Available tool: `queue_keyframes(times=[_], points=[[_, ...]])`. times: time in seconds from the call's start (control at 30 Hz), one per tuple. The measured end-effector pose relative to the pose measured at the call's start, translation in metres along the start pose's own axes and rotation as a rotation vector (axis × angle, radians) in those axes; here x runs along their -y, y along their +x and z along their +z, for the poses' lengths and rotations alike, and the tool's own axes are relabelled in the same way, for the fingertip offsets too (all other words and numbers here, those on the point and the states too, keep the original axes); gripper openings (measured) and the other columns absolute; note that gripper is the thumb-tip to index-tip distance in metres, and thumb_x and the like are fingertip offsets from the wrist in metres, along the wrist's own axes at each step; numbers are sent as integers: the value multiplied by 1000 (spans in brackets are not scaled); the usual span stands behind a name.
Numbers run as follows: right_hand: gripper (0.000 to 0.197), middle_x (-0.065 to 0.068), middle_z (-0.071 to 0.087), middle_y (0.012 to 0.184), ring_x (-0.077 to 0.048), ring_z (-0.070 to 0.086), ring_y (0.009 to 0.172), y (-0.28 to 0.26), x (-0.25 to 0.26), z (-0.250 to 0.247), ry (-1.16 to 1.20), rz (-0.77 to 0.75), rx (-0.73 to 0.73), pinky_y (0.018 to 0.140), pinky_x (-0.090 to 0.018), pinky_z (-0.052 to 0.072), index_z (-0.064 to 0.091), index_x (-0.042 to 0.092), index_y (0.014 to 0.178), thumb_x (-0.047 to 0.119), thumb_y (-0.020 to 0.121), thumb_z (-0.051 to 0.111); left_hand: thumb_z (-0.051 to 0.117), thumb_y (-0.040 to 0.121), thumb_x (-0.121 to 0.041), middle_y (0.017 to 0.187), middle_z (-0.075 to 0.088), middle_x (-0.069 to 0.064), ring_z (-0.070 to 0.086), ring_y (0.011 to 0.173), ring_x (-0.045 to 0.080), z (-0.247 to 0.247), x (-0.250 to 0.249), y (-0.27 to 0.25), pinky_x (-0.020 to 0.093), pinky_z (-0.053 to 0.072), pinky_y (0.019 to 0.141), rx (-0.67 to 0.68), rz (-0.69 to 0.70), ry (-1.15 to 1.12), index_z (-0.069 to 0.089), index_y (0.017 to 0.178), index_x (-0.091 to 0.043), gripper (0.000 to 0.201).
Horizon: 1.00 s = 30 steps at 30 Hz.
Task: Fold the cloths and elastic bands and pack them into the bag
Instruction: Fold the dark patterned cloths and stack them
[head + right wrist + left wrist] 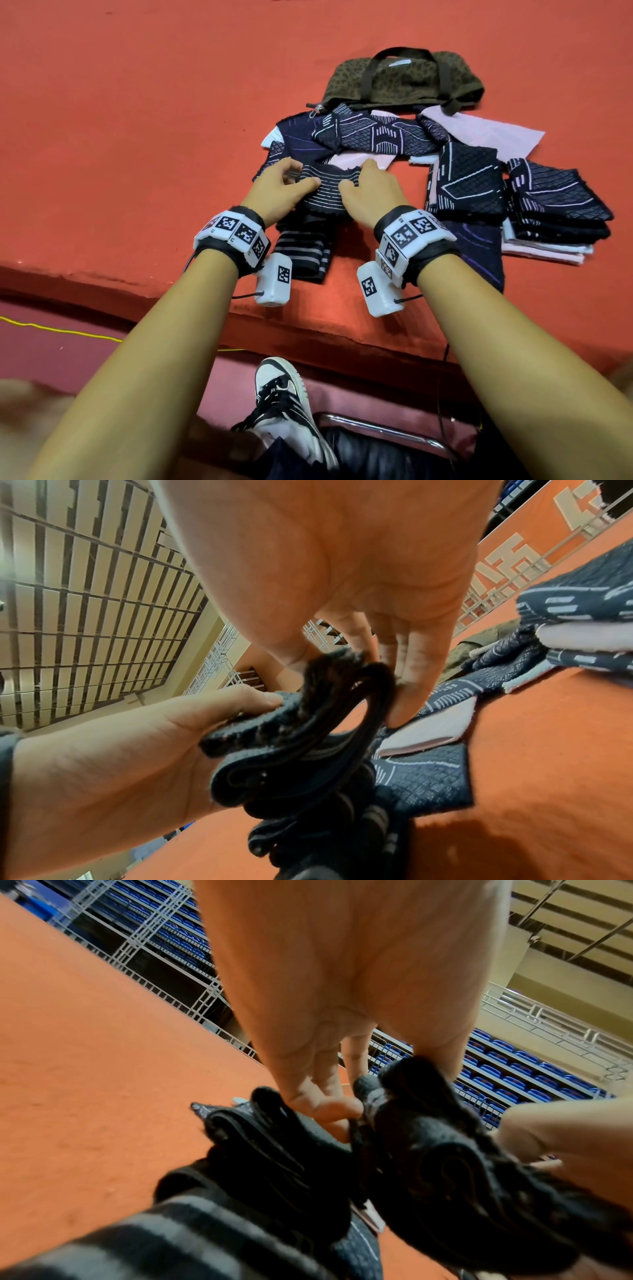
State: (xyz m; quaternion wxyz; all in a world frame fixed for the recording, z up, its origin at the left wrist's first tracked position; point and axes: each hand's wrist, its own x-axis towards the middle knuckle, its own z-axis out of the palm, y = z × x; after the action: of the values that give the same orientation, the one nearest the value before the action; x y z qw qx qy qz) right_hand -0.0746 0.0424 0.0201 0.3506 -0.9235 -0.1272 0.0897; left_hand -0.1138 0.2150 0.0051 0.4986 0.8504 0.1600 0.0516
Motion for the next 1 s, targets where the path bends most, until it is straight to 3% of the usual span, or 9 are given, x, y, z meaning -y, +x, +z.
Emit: queue_keyframes(times=[0.13,0.3,0.4,0.47,0.53,0.67,0.77,0.87,1.0], points=[[37,-21,56,122,-35,54,102,-5,2,9,17,-3,33,75,-34,36,46,2,118,29,93,46,72,76,-50,96,61,4,61,80,21,-8,3,-10,47,55,81,1,-38,21,58,105,-28,39],[41,-22,57,123,-38,53,113,-14,6,19,37,-30,66,86,-38,41,49,1,117,34,91,48,73,63,-59,104,65,11,68,97,30,-21,12,-19,51,55,91,5,-100,-9,62,112,-20,64],[42,-20,59,119,-37,55,110,-20,5,25,51,-21,97,84,-37,42,50,3,113,38,90,50,77,74,-44,110,67,20,69,91,29,-27,16,-26,48,56,88,61,-135,-52,64,106,-16,44],[42,-19,60,117,-37,57,106,-23,2,31,36,-5,134,82,-36,44,51,5,111,40,89,51,74,86,-27,102,68,19,68,84,24,-29,23,-31,39,58,80,109,-166,-57,63,98,-16,19],[42,-19,61,116,-37,58,105,-25,0,36,-3,6,170,78,-34,43,53,4,110,40,88,51,72,88,-22,94,68,13,66,82,23,-27,34,-35,35,57,77,126,-208,-53,62,95,-16,14],[33,-19,65,109,-34,58,94,-28,-2,41,-74,0,215,72,-30,39,57,7,94,38,92,48,78,75,-38,95,68,8,68,84,23,-23,44,-38,46,57,88,127,-260,-47,61,102,-14,40],[43,-16,67,106,-34,61,94,-26,-6,47,-89,36,259,79,-32,49,64,7,101,44,91,44,75,82,-37,97,68,7,68,86,22,-21,44,-37,48,57,89,135,-274,-11,59,104,-15,35],[48,-14,68,99,-33,63,86,-25,-7,51,-92,54,297,80,-35,53,67,11,99,48,87,38,73,78,-52,104,69,8,67,85,21,-21,46,-37,38,58,75,139,-303,99,59,107,-14,49],[60,-13,70,97,-33,68,72,-23,-1,63,36,71,331,76,-40,58,62,9,106,51,72,35,66,65,-61,101,73,8,71,90,25,-20,43,-38,44,57,86,182,-349,128,64,104,-14,61]])
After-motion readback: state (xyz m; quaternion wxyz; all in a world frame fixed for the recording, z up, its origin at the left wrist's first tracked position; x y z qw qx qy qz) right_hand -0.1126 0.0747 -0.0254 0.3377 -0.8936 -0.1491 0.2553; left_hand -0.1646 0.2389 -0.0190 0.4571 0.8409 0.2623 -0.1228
